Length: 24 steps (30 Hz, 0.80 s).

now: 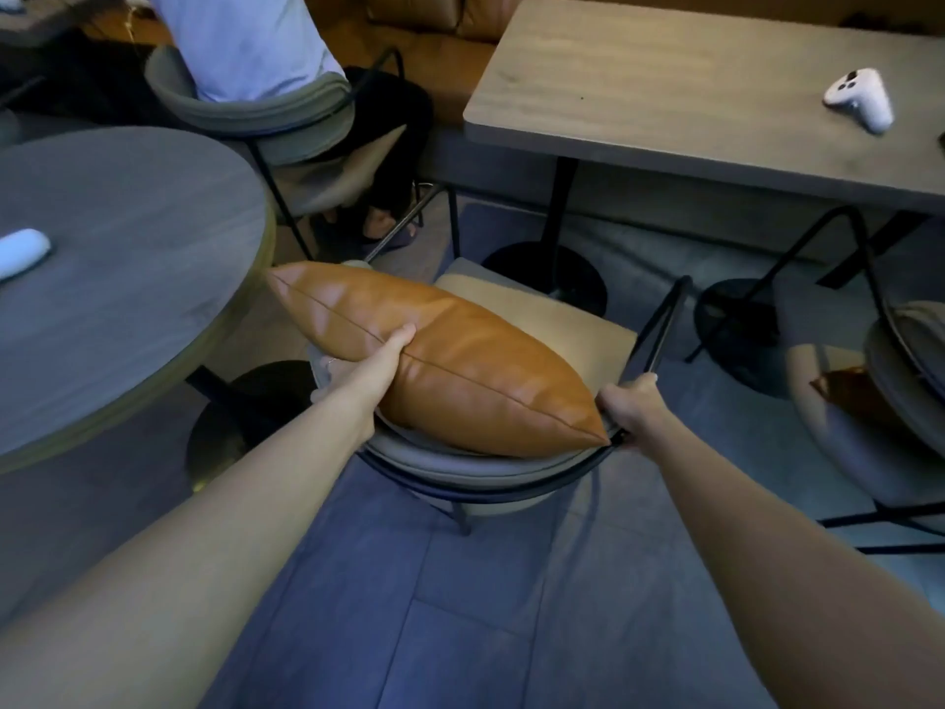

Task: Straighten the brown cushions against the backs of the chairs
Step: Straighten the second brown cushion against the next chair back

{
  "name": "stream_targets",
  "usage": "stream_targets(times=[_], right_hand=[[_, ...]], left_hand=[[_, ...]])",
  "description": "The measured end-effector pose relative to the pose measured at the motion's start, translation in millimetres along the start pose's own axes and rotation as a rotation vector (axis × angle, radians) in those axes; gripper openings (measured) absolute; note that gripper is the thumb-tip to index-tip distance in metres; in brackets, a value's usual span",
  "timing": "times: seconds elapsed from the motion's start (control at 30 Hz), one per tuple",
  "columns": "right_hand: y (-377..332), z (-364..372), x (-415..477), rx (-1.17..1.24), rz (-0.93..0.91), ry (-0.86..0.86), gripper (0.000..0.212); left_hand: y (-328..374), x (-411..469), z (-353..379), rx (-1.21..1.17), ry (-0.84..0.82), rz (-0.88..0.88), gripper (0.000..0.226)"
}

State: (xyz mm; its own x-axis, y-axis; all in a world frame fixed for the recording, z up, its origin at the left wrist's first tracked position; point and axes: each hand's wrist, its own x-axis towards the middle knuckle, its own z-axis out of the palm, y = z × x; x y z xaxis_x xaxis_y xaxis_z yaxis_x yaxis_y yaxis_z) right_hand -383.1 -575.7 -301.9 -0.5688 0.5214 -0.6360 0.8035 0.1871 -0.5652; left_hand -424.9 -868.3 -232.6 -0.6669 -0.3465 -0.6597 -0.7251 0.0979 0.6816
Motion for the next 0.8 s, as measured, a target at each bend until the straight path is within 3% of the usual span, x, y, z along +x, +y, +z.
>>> stream_targets(times=[0.13, 0.27, 0.33, 0.43, 0.6, 0.67, 0.8], right_hand=[[-13.8, -40.0, 26.1, -0.021, -0.053, 0.078, 0.086], [-23.2, -63.3, 28.9, 0.004, -0.123, 0.217, 0.063], [-17.6, -63.7, 24.2, 0.114, -0.159, 0.263, 0.062], [0.4, -47.8, 8.4, 0.3, -0.153, 0.303, 0.078], [4.3, -5.0, -28.0, 0.544, -0.098, 0.358, 0.061], [-2.2, 8.1, -39.9, 0.574, -0.066, 0.323, 0.072], [-17.2, 30.6, -59.8, 0.555, 0.068, 0.179, 0.115]], left_hand=[[8.8, -14.0, 46.2, 0.012, -0.019, -0.046, 0.142], [17.2, -12.2, 88.5, 0.063, -0.004, -0.062, 0.15], [23.2, -9.0, 103.5, 0.071, 0.019, -0.051, 0.157], [36.5, -7.7, 119.1, 0.042, 0.013, -0.066, 0.156], [51.3, -15.0, 118.9, -0.001, -0.091, -0.072, 0.132], [50.8, -14.4, 109.6, -0.018, -0.15, -0.079, 0.128], [50.9, -3.8, 83.0, -0.053, -0.204, -0.065, 0.127]])
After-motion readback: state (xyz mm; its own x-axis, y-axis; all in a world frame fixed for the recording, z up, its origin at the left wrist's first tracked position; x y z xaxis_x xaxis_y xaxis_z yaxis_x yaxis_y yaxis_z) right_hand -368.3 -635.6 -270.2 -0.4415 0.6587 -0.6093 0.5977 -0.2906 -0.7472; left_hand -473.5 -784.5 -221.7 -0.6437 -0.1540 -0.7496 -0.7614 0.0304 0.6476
